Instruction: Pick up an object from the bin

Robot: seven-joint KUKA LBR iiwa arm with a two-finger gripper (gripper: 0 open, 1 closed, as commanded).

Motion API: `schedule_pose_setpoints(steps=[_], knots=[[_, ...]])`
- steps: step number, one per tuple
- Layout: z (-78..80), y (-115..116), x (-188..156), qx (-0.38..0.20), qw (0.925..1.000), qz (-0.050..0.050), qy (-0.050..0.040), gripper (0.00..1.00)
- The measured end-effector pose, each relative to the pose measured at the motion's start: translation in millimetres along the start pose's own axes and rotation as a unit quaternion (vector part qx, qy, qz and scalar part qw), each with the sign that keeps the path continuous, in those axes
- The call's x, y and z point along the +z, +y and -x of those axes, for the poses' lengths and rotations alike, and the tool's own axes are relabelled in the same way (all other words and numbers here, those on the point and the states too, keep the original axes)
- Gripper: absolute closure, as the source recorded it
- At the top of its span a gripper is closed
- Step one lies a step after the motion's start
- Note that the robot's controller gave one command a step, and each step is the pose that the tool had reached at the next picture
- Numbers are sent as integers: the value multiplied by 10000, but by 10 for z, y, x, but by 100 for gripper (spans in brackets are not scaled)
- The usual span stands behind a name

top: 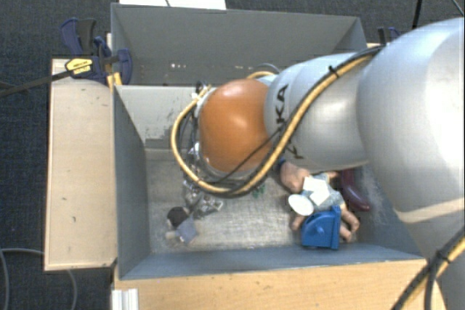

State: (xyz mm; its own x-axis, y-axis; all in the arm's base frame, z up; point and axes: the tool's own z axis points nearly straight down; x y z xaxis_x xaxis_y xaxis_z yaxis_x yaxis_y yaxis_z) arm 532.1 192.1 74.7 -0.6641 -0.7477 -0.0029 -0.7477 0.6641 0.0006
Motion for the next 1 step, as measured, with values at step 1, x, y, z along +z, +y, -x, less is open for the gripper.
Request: schedule_pose_setpoints(steps=[1], knots=[[-84,56,-1432,142,9999,-8,-6,100]])
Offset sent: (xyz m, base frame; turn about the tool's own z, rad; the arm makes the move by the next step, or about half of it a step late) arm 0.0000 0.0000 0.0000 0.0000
